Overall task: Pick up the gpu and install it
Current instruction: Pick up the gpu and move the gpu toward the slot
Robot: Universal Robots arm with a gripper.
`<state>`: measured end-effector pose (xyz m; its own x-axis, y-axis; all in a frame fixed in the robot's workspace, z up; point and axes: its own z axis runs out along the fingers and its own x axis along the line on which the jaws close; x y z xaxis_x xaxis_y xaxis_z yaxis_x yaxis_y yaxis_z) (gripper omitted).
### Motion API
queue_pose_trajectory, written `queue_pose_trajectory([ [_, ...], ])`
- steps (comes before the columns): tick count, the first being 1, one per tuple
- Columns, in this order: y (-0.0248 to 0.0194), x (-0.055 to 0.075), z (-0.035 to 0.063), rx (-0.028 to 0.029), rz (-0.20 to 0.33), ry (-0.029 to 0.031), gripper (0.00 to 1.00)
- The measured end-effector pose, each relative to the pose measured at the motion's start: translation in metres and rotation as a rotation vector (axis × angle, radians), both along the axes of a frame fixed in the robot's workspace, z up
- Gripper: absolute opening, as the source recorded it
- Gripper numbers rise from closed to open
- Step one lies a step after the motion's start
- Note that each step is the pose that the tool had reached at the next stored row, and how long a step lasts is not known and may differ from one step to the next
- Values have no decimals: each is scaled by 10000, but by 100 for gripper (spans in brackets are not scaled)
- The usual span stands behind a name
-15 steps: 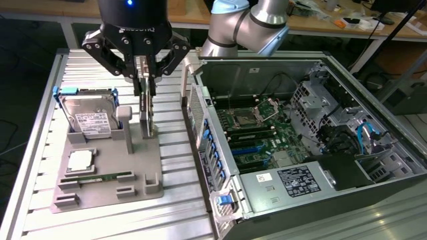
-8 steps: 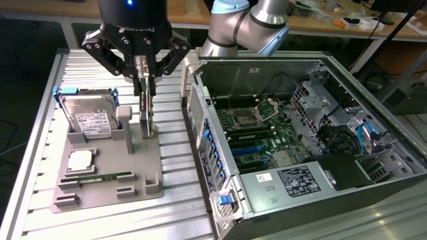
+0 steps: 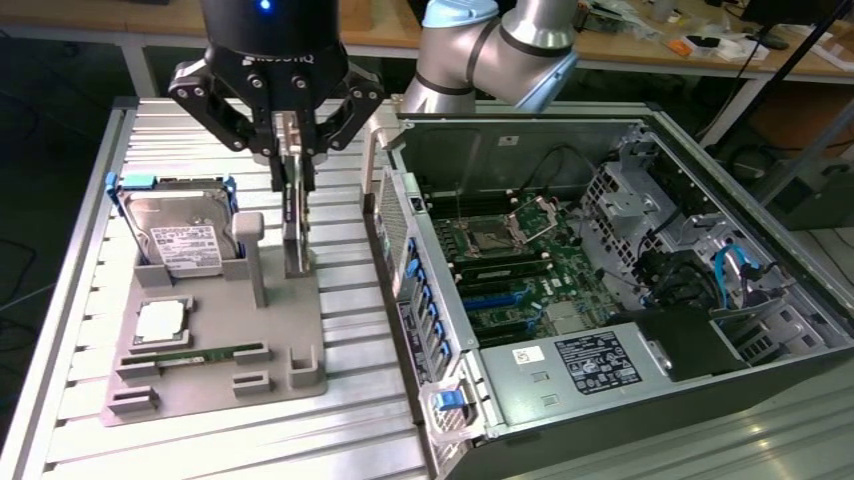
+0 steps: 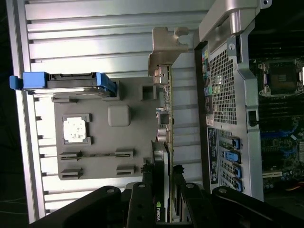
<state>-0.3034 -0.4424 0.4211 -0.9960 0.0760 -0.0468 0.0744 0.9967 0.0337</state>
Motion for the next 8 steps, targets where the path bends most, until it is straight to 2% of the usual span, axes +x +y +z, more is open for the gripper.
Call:
queue_pose_trajectory([
  [8, 0, 165, 0, 0, 16, -1, 27],
])
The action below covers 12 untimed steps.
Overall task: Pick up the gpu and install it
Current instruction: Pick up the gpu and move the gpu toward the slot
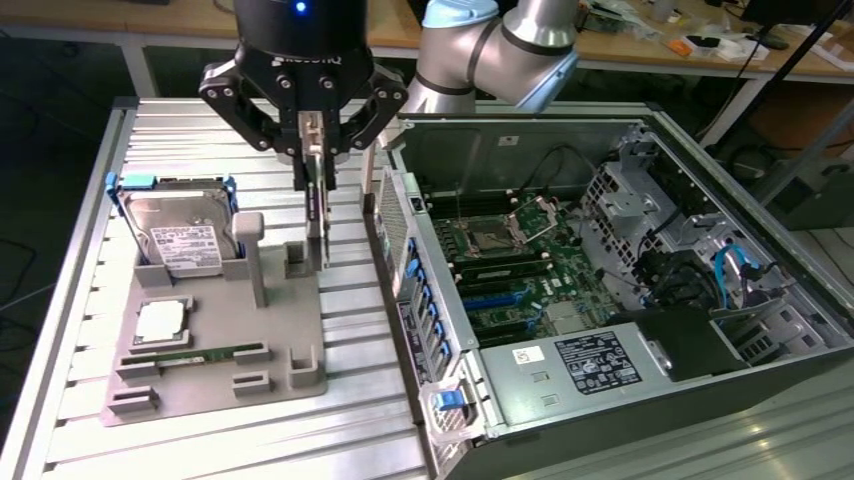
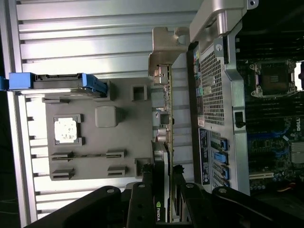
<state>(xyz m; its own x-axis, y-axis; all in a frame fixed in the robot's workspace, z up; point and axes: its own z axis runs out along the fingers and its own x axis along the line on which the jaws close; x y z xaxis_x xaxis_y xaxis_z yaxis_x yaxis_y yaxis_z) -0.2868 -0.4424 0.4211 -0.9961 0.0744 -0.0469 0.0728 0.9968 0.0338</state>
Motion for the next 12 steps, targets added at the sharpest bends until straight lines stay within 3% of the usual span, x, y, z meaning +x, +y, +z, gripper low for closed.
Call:
queue_pose_trajectory([
  [12, 0, 180, 0, 1, 21, -1, 27],
])
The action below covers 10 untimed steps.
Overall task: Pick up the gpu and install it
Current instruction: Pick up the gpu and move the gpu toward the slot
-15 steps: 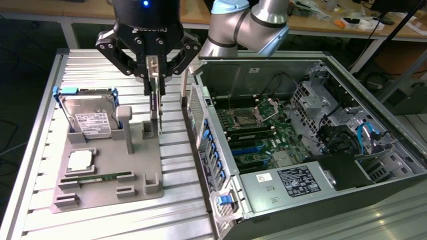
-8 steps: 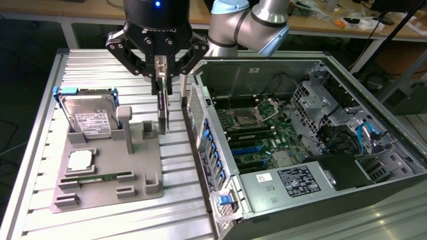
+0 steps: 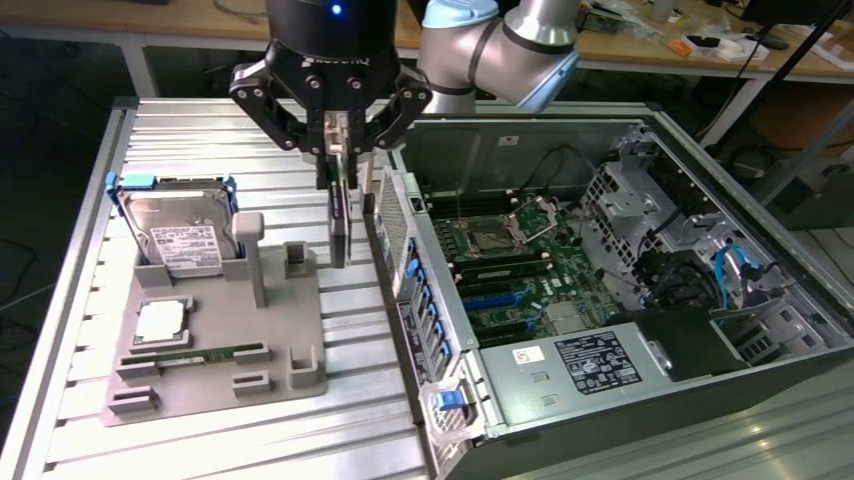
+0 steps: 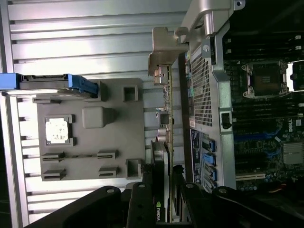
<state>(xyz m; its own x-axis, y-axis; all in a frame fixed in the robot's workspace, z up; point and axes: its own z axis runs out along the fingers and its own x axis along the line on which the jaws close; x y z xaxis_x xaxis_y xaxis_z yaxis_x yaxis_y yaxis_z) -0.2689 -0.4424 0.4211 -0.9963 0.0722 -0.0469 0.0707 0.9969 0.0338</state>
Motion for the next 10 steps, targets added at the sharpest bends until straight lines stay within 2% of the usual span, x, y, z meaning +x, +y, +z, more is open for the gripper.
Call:
queue_pose_trajectory([
  [10, 0, 174, 1, -1, 13, 1, 27],
])
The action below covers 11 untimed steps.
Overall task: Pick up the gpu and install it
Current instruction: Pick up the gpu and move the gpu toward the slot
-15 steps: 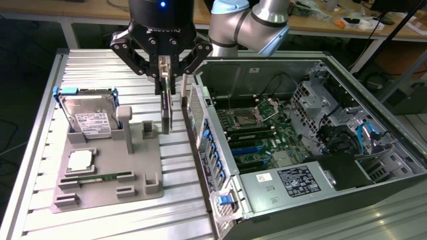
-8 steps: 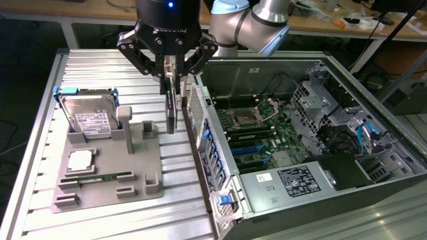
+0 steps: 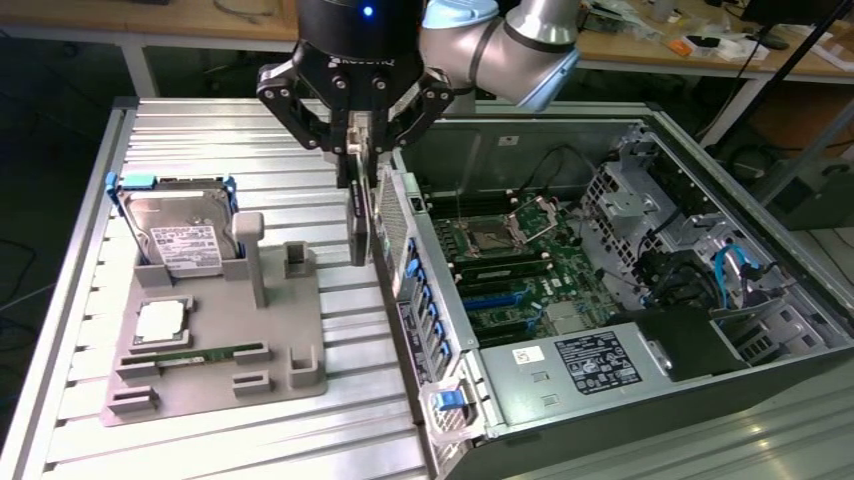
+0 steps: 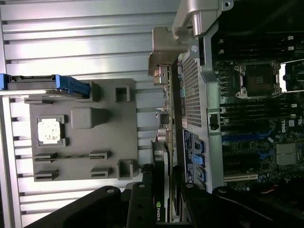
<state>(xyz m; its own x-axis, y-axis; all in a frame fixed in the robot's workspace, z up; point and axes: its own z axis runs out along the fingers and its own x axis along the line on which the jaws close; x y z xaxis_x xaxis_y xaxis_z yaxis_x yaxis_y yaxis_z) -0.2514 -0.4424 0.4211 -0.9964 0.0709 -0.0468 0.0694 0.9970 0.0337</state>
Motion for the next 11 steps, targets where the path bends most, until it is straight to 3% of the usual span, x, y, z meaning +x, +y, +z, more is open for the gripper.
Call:
queue_pose_trajectory([
  [11, 0, 298, 0, 0, 30, 0, 27],
])
